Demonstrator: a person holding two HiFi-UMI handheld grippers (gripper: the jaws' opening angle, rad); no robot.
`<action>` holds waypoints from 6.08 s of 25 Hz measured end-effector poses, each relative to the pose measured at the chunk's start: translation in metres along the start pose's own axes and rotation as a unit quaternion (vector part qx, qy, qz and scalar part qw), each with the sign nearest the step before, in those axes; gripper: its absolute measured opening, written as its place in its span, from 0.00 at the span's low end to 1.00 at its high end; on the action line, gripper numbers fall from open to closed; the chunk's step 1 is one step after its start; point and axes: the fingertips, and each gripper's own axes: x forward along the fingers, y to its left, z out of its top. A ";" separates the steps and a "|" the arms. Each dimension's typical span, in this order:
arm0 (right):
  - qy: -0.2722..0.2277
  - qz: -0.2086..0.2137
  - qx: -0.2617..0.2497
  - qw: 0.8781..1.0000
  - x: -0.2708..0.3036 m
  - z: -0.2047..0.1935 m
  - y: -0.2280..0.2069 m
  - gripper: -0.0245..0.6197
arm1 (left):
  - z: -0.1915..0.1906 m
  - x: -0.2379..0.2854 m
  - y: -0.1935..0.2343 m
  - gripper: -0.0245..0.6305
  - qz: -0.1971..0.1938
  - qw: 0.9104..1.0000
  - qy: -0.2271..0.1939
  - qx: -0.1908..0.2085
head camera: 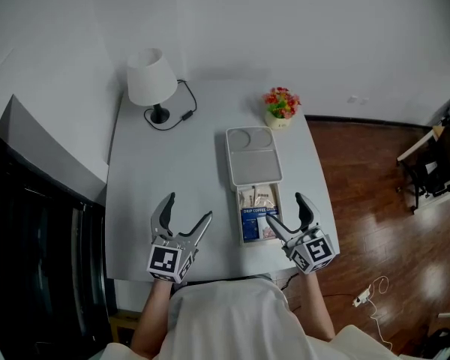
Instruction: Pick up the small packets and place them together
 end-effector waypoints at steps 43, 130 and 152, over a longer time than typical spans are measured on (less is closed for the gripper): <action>0.452 0.352 -0.335 0.748 0.046 -0.258 0.068 0.66 | -0.023 -0.007 -0.038 0.67 -0.019 0.999 0.037 0.004; -0.006 -0.027 0.166 0.986 -0.113 -0.070 -0.051 0.22 | -0.041 0.052 -0.078 0.66 -0.212 0.975 0.073 -0.004; 0.388 0.304 -0.247 0.834 -0.034 -0.169 -0.018 0.68 | -0.135 0.064 -0.098 0.74 -0.311 0.918 0.220 0.107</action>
